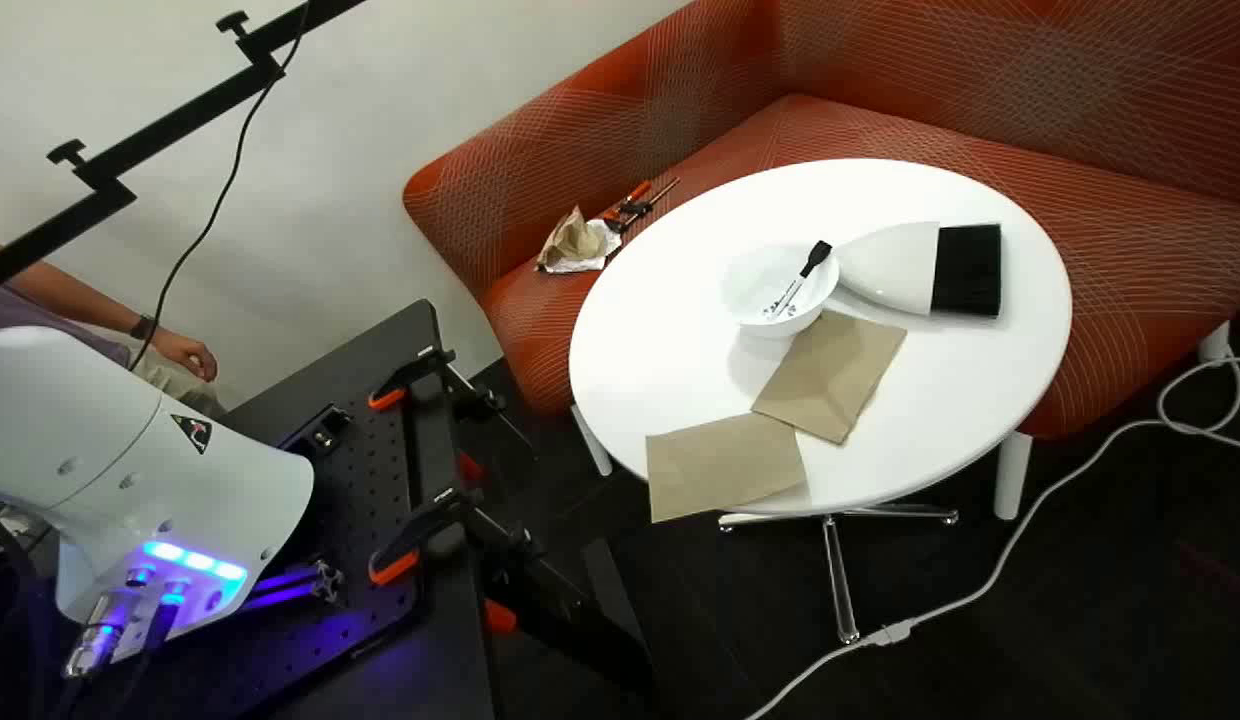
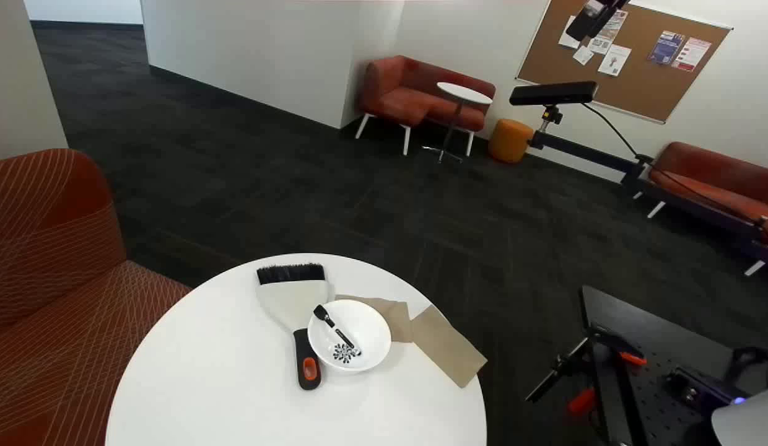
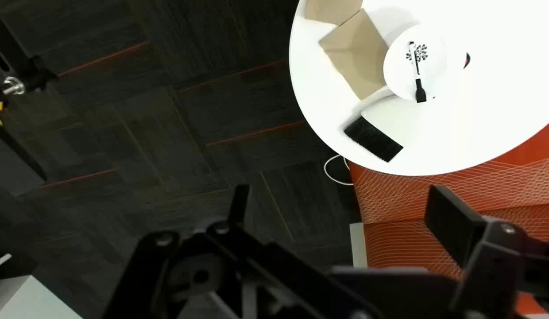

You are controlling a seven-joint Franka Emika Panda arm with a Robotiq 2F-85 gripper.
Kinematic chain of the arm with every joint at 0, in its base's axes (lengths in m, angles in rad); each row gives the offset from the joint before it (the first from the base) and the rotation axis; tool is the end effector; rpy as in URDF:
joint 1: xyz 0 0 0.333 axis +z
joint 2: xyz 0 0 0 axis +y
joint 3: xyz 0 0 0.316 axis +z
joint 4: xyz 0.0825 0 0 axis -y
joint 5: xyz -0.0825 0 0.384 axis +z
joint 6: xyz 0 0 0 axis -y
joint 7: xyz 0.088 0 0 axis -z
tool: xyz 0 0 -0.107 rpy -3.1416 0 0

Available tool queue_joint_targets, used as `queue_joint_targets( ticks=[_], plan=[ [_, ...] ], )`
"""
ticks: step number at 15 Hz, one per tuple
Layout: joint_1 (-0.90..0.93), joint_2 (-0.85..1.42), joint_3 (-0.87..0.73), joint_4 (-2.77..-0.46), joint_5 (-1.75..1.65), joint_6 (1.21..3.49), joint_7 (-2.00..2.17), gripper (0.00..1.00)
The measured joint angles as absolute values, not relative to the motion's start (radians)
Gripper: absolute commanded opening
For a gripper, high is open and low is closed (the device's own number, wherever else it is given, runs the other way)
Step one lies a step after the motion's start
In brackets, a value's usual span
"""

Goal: Remove the object from the white bowl and put it on the table

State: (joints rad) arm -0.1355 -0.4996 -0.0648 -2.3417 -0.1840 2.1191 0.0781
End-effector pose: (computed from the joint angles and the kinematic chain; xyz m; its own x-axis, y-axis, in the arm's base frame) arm 0.4166 -0.0964 0.5476 0.9448 -0.1741 0.2775 -0.2150 -0.9687 0.1244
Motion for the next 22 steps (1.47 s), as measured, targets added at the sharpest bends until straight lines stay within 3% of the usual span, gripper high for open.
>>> queue_joint_targets(
  ticks=[13, 22],
  plan=[
    [-0.117, -0.459, -0.06, -2.36, -0.183, 2.143, 0.078, 1.0],
    [-0.069, -0.251, -0.019, -2.456, -0.182, 2.384, 0.083, 1.0]
  ],
)
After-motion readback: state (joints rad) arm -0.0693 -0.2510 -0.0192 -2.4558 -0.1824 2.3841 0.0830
